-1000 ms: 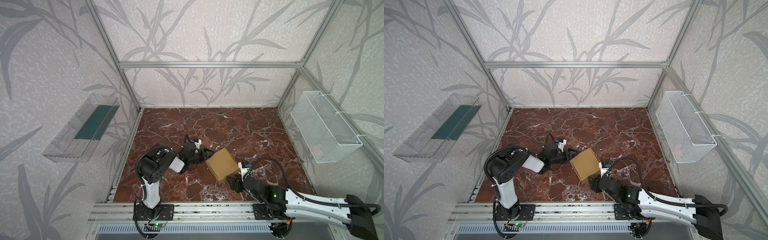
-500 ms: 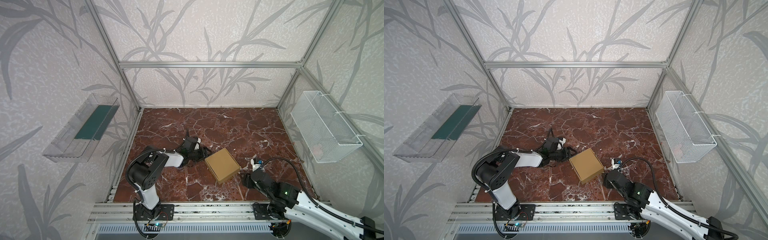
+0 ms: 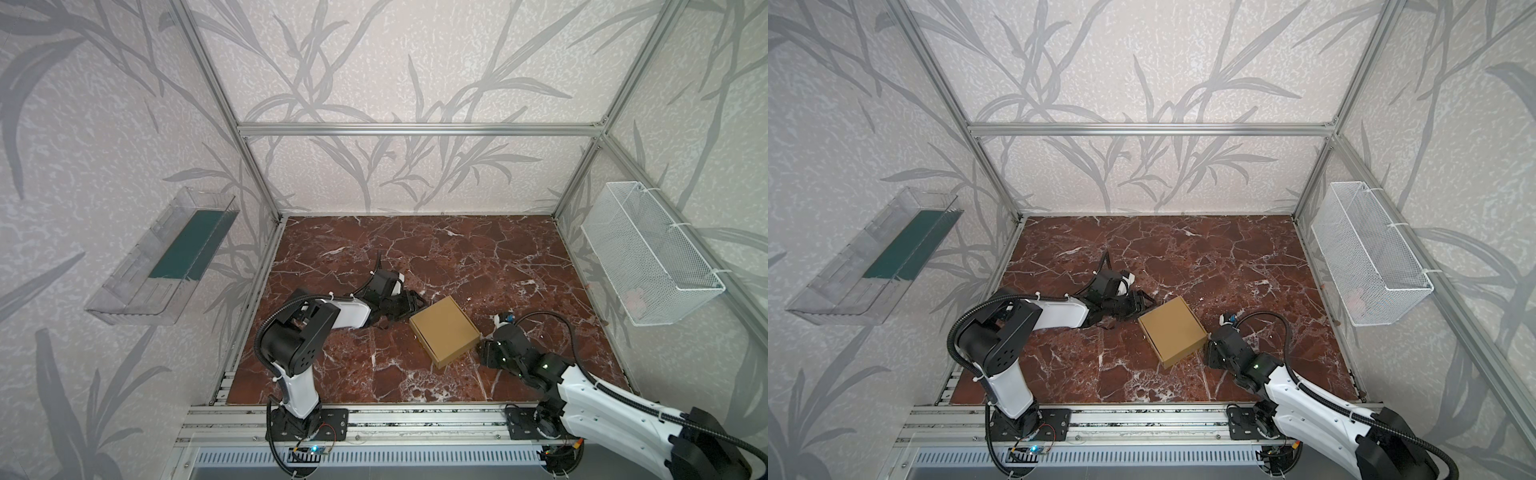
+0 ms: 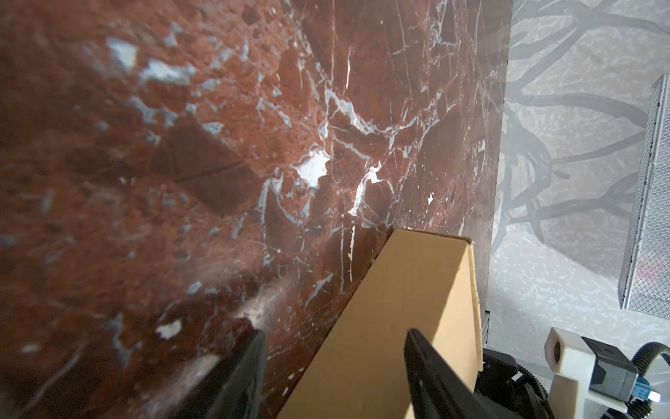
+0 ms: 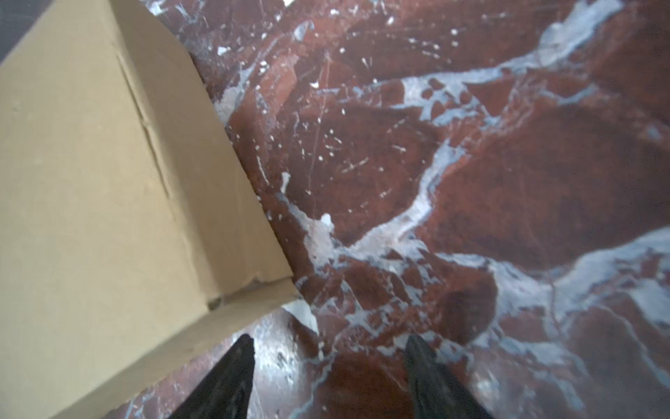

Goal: Fold the paper box

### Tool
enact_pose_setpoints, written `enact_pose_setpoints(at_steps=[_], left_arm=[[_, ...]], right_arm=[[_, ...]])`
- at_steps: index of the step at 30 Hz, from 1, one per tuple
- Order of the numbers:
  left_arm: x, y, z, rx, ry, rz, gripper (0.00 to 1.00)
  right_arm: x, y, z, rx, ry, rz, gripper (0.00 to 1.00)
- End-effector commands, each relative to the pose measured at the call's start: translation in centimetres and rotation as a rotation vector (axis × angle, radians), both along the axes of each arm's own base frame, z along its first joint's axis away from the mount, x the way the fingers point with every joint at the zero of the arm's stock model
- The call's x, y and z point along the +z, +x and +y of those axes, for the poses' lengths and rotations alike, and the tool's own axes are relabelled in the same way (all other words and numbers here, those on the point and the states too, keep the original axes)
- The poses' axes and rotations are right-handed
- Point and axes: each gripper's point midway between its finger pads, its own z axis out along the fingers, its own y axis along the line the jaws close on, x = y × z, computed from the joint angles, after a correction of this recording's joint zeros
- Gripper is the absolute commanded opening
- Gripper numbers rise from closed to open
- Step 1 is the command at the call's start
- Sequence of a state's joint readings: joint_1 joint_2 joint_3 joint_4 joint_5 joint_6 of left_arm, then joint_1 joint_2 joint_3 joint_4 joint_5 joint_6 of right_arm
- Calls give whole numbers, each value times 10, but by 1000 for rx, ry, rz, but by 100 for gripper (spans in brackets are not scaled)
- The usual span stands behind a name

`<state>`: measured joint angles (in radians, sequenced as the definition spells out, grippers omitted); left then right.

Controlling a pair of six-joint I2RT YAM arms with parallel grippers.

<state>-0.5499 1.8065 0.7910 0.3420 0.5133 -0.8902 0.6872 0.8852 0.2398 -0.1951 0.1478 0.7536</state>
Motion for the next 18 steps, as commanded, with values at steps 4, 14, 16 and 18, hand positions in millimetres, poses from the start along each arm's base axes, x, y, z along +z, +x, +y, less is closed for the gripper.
enact_pose_setpoints(at_steps=[4,14,16,18], left_arm=[[-49,-28,6,-12,80,126,64],[-37,-24,22,4,139,93,65],[-30,-18,27,10,161,79,68],[-18,-10,34,24,193,49,74]], right_arm=[[8,24,17,26,6,-65,67],[23,19,8,24,-37,-51,69],[36,18,-2,9,-45,-106,71],[50,16,-9,7,-52,-147,74]])
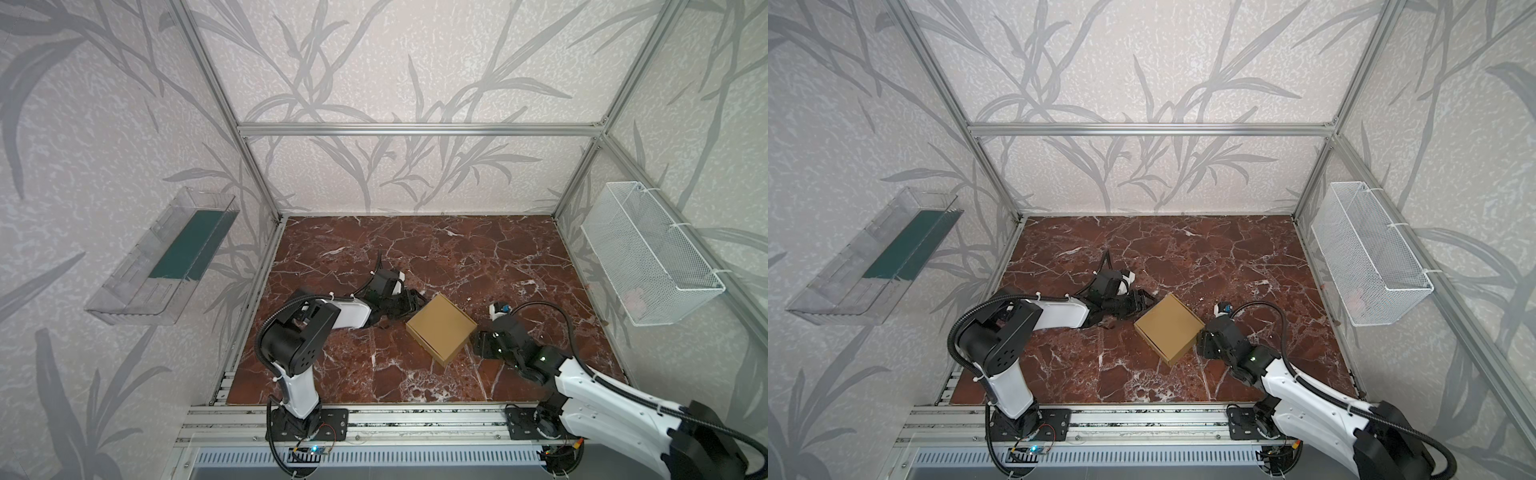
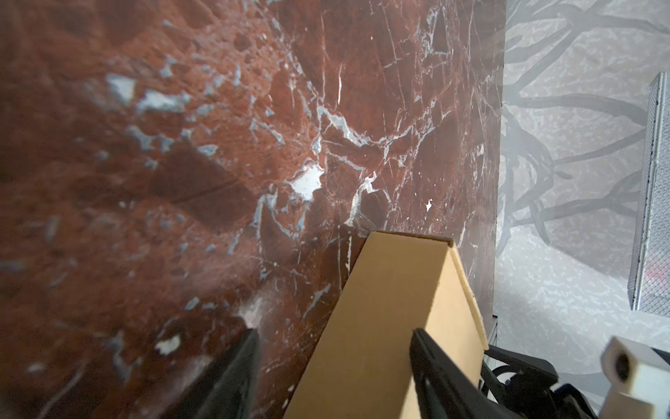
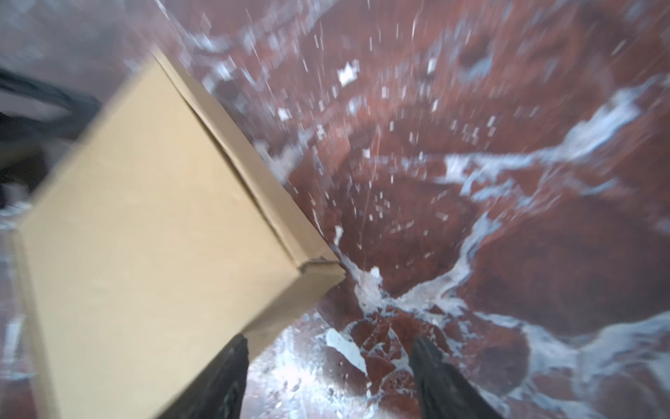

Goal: Fold the paper box

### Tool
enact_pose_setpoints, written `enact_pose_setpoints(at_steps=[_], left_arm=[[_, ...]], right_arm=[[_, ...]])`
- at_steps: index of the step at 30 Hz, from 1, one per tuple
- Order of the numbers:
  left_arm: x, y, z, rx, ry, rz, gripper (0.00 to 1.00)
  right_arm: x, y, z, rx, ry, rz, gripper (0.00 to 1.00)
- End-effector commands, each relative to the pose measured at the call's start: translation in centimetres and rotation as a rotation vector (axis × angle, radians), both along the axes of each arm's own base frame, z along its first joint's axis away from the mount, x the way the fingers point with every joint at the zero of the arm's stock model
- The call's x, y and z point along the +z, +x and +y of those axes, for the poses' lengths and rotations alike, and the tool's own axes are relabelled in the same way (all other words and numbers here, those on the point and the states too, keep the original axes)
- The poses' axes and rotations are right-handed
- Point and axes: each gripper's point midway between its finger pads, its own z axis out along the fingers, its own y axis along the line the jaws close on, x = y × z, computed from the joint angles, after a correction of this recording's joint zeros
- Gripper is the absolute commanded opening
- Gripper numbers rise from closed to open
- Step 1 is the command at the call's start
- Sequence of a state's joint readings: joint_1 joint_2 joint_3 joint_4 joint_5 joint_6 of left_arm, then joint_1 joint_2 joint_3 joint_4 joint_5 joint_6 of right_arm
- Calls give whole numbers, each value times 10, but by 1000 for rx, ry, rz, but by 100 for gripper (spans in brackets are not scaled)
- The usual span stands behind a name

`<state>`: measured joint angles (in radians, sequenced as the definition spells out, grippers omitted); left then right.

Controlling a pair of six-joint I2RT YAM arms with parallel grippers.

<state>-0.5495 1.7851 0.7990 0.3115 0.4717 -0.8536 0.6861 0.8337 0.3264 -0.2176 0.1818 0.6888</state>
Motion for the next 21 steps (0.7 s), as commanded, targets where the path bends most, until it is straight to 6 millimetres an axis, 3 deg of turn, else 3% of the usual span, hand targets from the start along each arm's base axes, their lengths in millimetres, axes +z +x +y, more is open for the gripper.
enact_pose_setpoints(at_steps=[1,4,5,10,15,18,21], left_arm=[[-17,-12,32,26,167,71,77],[9,1,45,64,227,-8,87],[19,4,49,73,250,-41,90],[77,14,84,147,393,-238,99],[140,12,158,364,641,-479,99],[164,3,206,466,832,-602,99],[170,-2,238,521,881,-679,99]], right_arm=[[14,-6,-20,-18,-69,-37,75],[37,-5,-28,-15,-101,-91,85],[47,-4,-31,-20,-108,-117,97],[93,11,-44,-69,-135,-280,99],[137,42,-70,-173,-226,-494,99],[146,61,-95,-286,-314,-624,99],[120,82,-125,-371,-393,-576,99]])
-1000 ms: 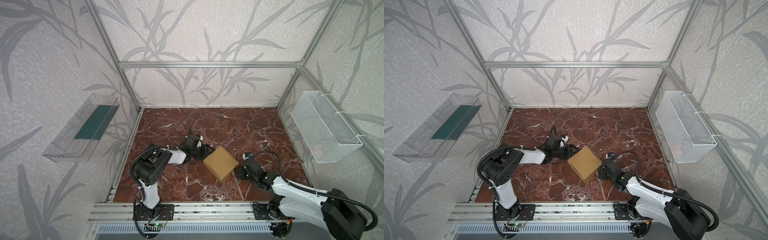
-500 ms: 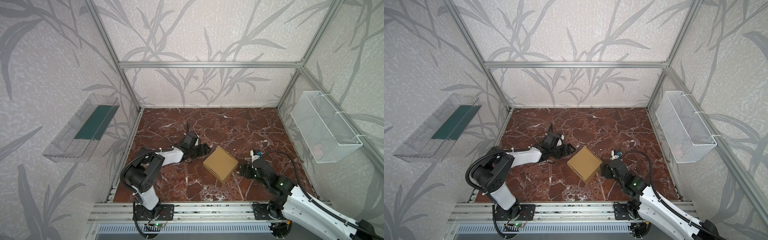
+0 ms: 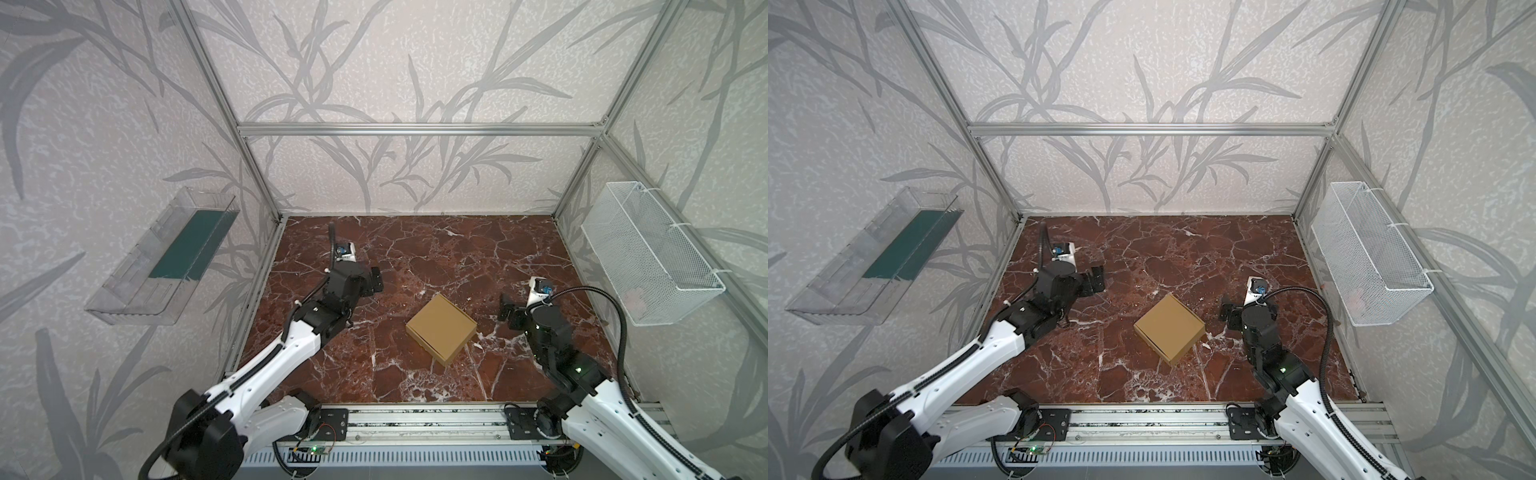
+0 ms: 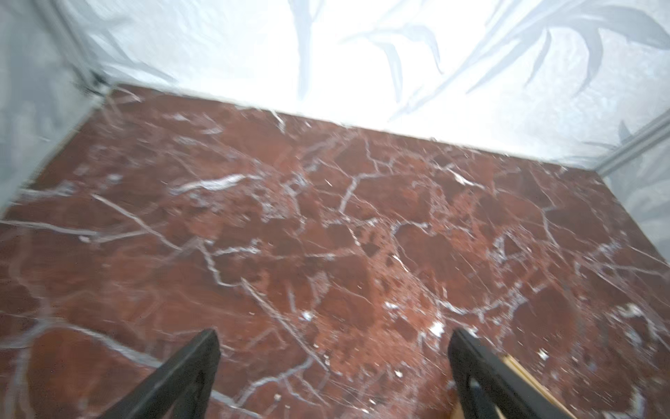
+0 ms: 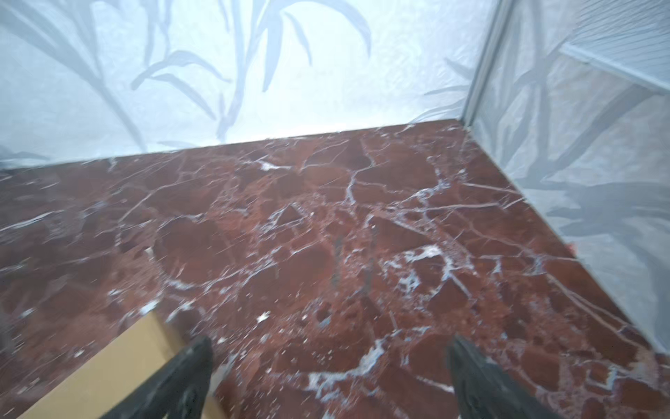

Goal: Fold the paper box

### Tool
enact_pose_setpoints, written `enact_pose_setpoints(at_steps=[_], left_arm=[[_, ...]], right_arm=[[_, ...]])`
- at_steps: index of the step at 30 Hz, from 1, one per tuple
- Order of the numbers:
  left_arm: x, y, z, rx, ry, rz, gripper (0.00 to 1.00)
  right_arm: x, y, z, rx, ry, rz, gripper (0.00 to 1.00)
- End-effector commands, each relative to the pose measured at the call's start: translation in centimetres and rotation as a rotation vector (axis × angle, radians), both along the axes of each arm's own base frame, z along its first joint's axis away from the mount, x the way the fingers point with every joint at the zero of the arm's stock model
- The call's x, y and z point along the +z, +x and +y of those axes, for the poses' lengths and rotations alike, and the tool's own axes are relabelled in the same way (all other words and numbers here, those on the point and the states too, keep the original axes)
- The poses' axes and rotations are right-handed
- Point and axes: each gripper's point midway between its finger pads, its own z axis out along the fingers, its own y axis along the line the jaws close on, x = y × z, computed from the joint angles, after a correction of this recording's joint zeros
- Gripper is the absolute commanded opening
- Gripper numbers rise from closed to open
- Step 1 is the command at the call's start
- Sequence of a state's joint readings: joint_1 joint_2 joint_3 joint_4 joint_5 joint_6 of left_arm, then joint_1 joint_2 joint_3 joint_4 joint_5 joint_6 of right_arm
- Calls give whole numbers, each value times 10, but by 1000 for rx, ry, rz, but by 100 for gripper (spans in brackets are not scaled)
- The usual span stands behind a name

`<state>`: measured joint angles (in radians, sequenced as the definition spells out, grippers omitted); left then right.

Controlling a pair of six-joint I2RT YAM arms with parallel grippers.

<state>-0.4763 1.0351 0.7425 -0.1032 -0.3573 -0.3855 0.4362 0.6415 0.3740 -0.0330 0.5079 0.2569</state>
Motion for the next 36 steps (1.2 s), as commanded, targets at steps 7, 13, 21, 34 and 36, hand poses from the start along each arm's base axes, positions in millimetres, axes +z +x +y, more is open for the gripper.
enact_pose_setpoints(at_steps=[7,13,21,34,36], left_arm=[[-22,-25,139,368,182,-237,99],[-62,-5,173,414,145,-143,99],[-111,39,166,265,93,-117,99],[-124,50,154,289,231,-103,99],[-123,50,153,293,237,-105,99]], right_arm=[[-37,60,-35,-116,-234,-36,99],[-54,89,-34,-116,-277,-89,99],[-80,117,-34,23,-149,-4,100],[-84,115,-28,66,-143,-42,99],[-85,114,-28,66,-143,-38,99]])
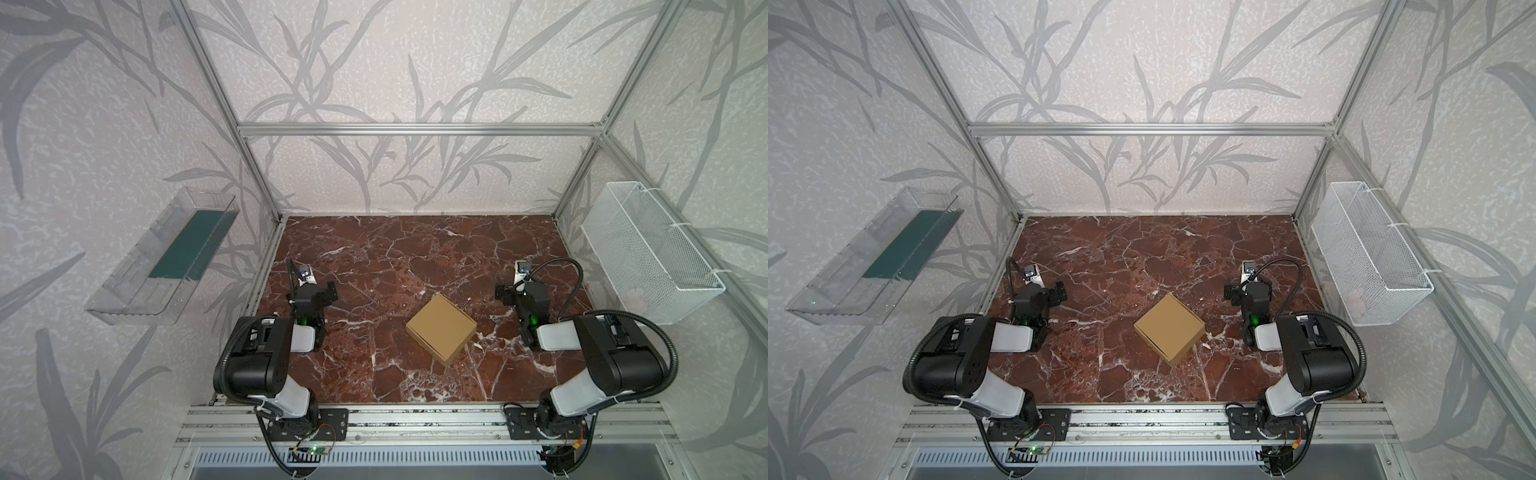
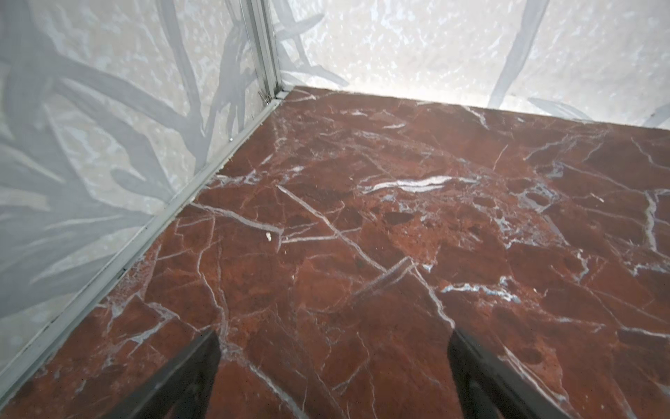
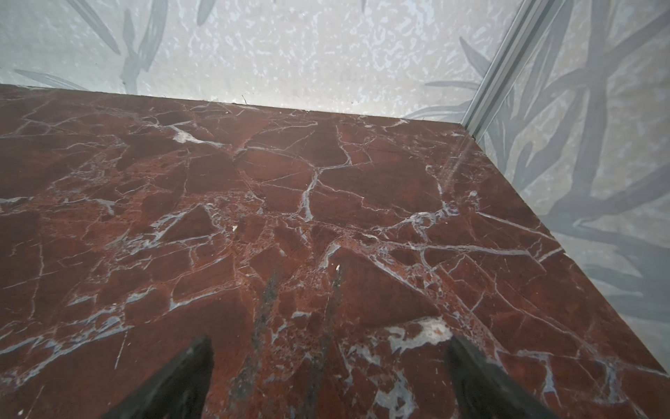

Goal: Fold the paper box

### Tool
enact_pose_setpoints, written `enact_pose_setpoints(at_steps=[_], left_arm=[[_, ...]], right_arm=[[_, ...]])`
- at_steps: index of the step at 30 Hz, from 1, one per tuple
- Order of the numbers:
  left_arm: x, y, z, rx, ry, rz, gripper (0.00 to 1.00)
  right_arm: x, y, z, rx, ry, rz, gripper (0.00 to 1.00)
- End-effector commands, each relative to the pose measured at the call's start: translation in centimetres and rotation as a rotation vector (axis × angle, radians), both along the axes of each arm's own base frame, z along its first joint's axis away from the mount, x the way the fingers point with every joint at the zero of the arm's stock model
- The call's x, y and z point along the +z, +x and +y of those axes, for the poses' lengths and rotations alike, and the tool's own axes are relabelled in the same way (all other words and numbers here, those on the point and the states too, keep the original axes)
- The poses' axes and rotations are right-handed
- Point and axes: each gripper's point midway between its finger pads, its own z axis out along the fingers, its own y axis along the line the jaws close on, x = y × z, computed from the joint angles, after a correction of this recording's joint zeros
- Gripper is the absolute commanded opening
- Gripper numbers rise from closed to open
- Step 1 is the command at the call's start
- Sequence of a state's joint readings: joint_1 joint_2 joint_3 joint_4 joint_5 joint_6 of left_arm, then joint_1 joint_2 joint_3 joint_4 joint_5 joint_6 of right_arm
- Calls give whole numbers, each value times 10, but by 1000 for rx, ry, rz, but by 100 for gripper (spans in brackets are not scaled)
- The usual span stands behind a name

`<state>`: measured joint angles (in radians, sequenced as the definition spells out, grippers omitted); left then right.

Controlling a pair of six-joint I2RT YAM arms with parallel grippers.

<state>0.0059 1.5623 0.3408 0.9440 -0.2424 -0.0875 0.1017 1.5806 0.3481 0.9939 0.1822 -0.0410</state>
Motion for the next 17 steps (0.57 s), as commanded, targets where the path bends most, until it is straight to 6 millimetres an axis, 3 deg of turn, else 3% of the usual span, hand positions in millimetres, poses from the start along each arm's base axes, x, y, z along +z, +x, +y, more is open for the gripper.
enact_pose_setpoints(at_steps=[1,7,17], left_arm=[[14,6,5,29,42,-42,99],[14,6,4,27,49,-44,99],[14,7,4,25,47,-43,99]], right_arm=[[7,1,1,2,16,-39,99],[8,-5,11,71,12,-68,99],[7,1,6,33,15,-45,99]])
